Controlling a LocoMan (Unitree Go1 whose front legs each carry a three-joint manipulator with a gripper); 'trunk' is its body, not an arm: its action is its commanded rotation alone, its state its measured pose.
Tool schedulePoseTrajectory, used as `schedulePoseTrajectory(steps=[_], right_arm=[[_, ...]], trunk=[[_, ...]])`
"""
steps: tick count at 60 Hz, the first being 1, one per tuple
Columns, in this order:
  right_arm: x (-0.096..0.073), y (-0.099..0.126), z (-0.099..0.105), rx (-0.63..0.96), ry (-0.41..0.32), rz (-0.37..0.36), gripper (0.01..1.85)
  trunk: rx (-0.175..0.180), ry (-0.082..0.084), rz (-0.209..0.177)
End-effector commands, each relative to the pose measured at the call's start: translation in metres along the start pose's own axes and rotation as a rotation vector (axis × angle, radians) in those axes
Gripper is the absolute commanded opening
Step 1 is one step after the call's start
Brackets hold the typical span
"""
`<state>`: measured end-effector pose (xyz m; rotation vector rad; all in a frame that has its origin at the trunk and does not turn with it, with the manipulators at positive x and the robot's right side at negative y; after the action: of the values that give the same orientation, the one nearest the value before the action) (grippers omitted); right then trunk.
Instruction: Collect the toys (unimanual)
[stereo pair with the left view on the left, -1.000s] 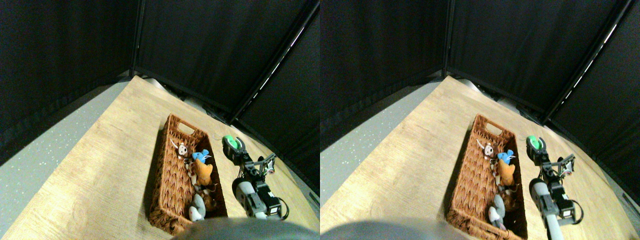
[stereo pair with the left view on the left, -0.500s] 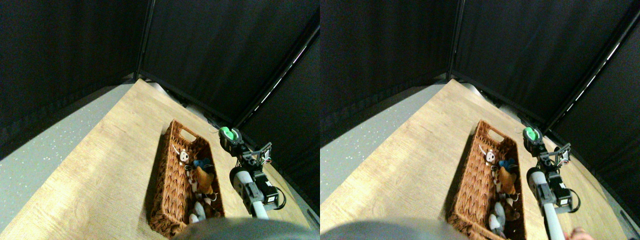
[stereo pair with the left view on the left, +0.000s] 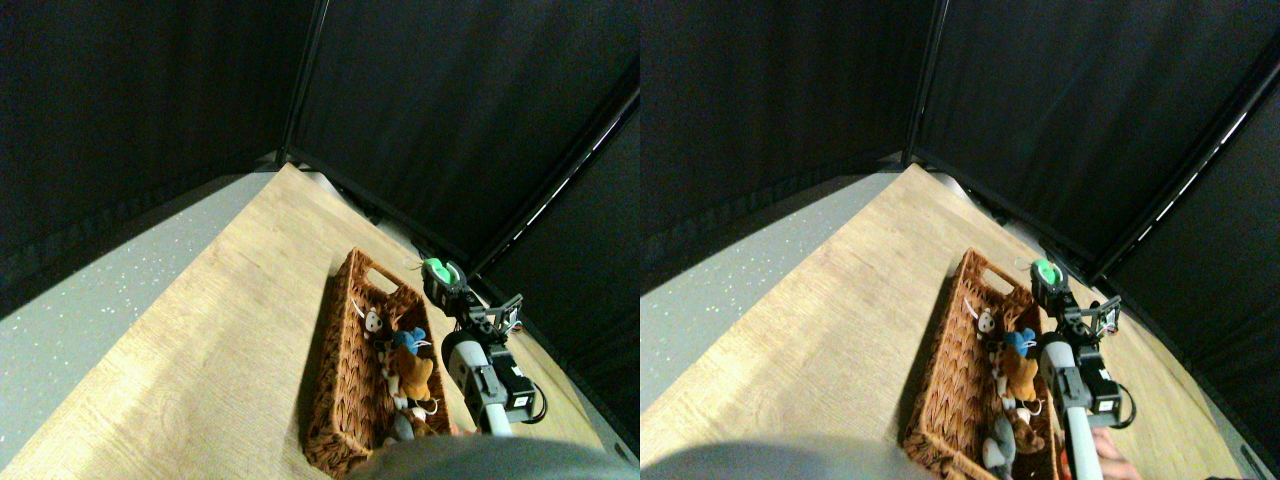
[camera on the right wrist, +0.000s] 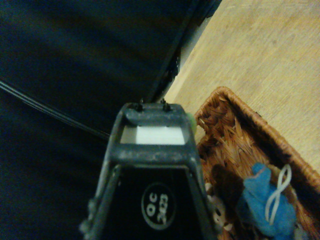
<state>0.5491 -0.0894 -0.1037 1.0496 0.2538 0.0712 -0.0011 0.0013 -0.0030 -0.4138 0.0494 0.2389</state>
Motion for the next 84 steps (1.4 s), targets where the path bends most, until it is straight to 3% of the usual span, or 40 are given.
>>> schedulePoseTrajectory(steps=[1,3,8,15,25,30,31,40,46,51,68,84], right_arm=[[-0.002,0.003,0.001,-0.032,0.034,0.011,0.44],[-0.002,0.003,0.001,-0.035,0.038,0.009,0.5],[-0.004,0.001,0.004,-0.079,0.041,-0.012,0.91],[-0.003,-0.002,0.009,-0.099,0.043,-0.014,1.12],[-0.003,-0.004,0.018,-0.094,0.012,-0.013,1.09],[0.0,-0.008,0.026,-0.095,0.004,-0.001,0.92],[0.001,-0.011,0.032,-0.084,-0.001,0.004,0.78],[-0.003,-0.027,0.059,-0.067,-0.142,-0.04,0.71],[-0.013,-0.041,0.077,-0.065,-0.222,-0.062,0.66],[-0.026,-0.055,0.089,-0.035,-0.298,-0.099,0.72],[-0.062,-0.081,0.097,-0.012,-0.325,-0.09,0.78],[-0.088,-0.11,0.093,0.089,-0.332,-0.112,0.88]], trunk=[[-0.014,0.0,0.012],[-0.013,0.001,0.011],[-0.01,0.002,0.008],[-0.004,0.003,0.003],[0.011,0.004,-0.006],[0.018,0.007,-0.013],[0.024,0.01,-0.016],[0.05,0.024,-0.034],[0.072,0.035,-0.049],[0.092,0.048,-0.065],[0.153,0.079,-0.117],[0.179,0.099,-0.141]])
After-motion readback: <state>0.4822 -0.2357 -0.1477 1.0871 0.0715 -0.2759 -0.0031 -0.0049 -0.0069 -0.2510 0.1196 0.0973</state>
